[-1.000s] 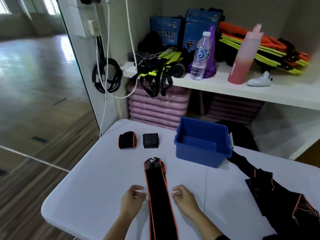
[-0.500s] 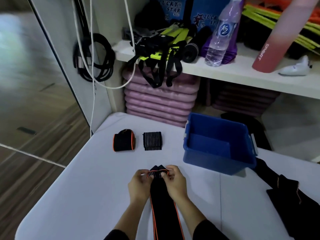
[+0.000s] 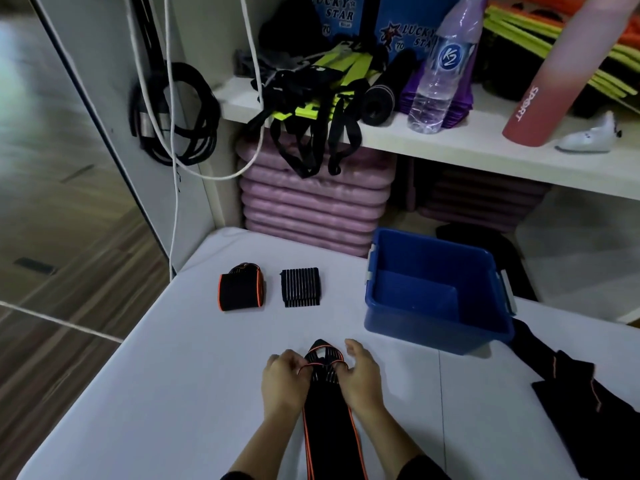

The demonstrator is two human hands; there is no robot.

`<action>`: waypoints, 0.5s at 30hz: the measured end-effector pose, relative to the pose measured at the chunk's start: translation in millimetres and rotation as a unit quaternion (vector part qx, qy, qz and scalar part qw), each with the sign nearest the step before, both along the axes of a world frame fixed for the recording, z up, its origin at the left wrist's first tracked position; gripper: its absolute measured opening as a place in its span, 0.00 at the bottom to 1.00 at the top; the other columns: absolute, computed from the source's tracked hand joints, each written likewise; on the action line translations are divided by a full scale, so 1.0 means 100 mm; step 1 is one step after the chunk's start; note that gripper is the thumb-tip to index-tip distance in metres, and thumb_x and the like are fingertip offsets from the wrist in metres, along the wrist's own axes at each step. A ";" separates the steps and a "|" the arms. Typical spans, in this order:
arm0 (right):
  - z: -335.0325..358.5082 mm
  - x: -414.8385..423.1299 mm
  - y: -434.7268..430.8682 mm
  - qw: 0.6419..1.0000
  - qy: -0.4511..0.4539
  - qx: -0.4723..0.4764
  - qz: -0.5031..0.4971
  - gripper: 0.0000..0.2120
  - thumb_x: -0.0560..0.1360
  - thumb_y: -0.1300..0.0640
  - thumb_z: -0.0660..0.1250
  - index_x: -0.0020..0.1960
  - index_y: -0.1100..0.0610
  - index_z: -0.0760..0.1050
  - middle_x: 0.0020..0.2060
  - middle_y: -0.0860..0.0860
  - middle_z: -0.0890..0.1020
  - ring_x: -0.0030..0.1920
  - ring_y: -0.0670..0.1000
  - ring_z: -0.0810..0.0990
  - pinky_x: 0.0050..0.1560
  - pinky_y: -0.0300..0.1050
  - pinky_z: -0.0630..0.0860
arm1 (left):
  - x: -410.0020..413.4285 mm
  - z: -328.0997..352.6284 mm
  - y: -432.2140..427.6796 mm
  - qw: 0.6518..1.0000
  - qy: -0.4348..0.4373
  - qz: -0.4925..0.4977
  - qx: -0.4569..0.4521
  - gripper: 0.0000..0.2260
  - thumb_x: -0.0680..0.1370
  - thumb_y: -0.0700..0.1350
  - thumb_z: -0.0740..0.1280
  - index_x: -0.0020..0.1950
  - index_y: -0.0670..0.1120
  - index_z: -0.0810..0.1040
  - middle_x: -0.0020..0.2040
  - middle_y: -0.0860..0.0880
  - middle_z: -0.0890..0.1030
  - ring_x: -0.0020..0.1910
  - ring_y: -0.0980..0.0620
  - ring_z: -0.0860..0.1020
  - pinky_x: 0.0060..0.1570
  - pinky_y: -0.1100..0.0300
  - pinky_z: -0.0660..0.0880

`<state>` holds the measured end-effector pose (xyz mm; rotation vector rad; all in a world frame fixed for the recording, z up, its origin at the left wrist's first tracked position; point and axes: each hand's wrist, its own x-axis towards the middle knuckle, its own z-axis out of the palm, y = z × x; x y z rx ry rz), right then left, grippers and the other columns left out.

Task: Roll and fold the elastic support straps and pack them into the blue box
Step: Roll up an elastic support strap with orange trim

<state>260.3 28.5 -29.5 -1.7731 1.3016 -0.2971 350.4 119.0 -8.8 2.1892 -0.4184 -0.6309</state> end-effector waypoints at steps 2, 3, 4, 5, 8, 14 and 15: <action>0.00 0.06 -0.05 0.999 0.008 0.027 0.021 0.20 0.77 0.60 0.62 0.69 0.55 0.68 0.60 0.50 0.78 0.60 0.51 0.77 0.63 0.43 0.71 | 0.04 -0.04 -0.06 1.000 -0.005 0.012 0.002 0.05 0.72 0.41 0.69 0.38 0.48 0.74 0.39 0.50 0.78 0.40 0.51 0.77 0.39 0.60 0.72; -0.01 0.09 -0.08 0.999 0.007 0.026 0.025 0.20 0.77 0.60 0.62 0.69 0.54 0.69 0.58 0.51 0.79 0.58 0.51 0.78 0.62 0.42 0.71 | 0.05 -0.05 -0.08 1.000 -0.002 0.016 -0.001 0.05 0.73 0.40 0.68 0.38 0.47 0.74 0.38 0.49 0.79 0.39 0.50 0.77 0.39 0.59 0.73; -0.02 0.12 -0.09 1.000 0.004 0.020 0.023 0.18 0.77 0.61 0.62 0.67 0.54 0.71 0.57 0.51 0.80 0.57 0.50 0.79 0.61 0.41 0.72 | 0.06 -0.06 -0.11 1.000 -0.001 0.016 -0.007 0.05 0.73 0.39 0.67 0.39 0.46 0.73 0.37 0.49 0.79 0.38 0.49 0.77 0.38 0.58 0.73; -0.02 0.15 -0.11 1.000 -0.002 0.013 0.017 0.17 0.77 0.62 0.62 0.65 0.54 0.74 0.55 0.51 0.82 0.55 0.50 0.79 0.61 0.41 0.73 | 0.07 -0.07 -0.14 1.000 -0.001 0.014 -0.015 0.05 0.73 0.37 0.66 0.40 0.45 0.73 0.37 0.49 0.79 0.38 0.49 0.77 0.36 0.59 0.73; -0.02 0.19 -0.13 1.000 -0.030 -0.007 0.004 0.12 0.74 0.64 0.64 0.54 0.53 0.80 0.48 0.48 0.85 0.49 0.47 0.82 0.58 0.46 0.77 | 0.09 -0.06 -0.21 0.999 -0.005 0.025 -0.034 0.08 0.73 0.33 0.63 0.47 0.44 0.74 0.36 0.50 0.78 0.38 0.48 0.77 0.34 0.63 0.70; -0.04 0.21 -0.15 0.993 -0.105 -0.034 -0.038 0.08 0.73 0.60 0.67 0.41 0.47 0.77 0.37 0.44 0.83 0.41 0.44 0.82 0.49 0.48 0.80 | 0.11 -0.08 -0.30 0.998 -0.038 -0.003 -0.052 0.11 0.75 0.37 0.62 0.50 0.47 0.81 0.46 0.48 0.75 0.42 0.53 0.74 0.47 0.66 0.67; -0.05 0.22 -0.14 0.992 -0.113 -0.033 -0.035 0.10 0.74 0.61 0.66 0.42 0.46 0.75 0.38 0.44 0.83 0.42 0.44 0.82 0.49 0.48 0.80 | 0.11 -0.07 -0.31 0.997 -0.031 0.010 -0.067 0.09 0.75 0.37 0.62 0.48 0.47 0.80 0.45 0.49 0.76 0.41 0.54 0.74 0.45 0.66 0.67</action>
